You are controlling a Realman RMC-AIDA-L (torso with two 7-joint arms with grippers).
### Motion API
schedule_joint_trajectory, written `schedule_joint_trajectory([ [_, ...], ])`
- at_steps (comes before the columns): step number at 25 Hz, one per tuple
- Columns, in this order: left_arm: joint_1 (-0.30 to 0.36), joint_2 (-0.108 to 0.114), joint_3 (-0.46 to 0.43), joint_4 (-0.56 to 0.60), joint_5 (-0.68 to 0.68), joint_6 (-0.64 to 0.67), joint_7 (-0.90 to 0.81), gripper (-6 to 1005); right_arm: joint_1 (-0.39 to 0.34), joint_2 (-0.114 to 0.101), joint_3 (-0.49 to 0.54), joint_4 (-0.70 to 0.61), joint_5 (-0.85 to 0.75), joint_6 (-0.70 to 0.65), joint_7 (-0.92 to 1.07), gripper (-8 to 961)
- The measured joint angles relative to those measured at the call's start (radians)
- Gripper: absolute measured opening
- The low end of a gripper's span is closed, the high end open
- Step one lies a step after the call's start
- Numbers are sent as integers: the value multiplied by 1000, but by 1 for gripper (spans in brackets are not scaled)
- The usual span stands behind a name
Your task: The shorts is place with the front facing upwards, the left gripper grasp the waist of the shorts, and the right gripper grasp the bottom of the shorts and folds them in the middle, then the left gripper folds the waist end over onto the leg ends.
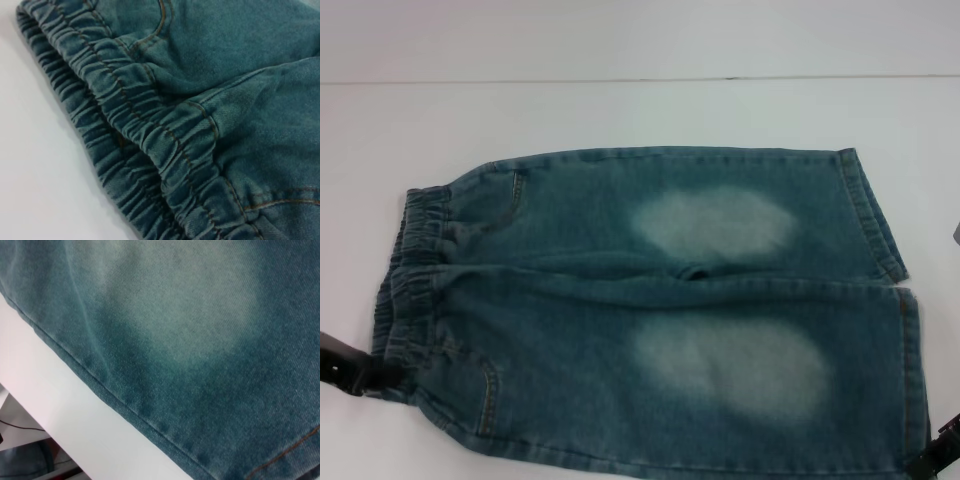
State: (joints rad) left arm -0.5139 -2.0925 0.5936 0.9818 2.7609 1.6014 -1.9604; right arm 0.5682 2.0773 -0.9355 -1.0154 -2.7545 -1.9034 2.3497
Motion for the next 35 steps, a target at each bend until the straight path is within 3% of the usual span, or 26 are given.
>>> schedule_joint_trajectory([
  [12, 1, -5, -1, 0, 2, 1, -1, 57, 2, 3, -3, 0, -2, 26, -18, 77],
  [19, 2, -9, -5, 0, 1, 2, -1, 57, 1, 5, 18, -22, 18, 29, -64, 81],
  [27, -20, -3, -15, 21, -43, 26, -22, 57, -23, 4, 135, -122, 175, -55, -257, 73],
  [35, -55, 6, -51, 83, -126, 64, -36, 58, -21, -6, 243, -141, 326, -3, -334, 54],
])
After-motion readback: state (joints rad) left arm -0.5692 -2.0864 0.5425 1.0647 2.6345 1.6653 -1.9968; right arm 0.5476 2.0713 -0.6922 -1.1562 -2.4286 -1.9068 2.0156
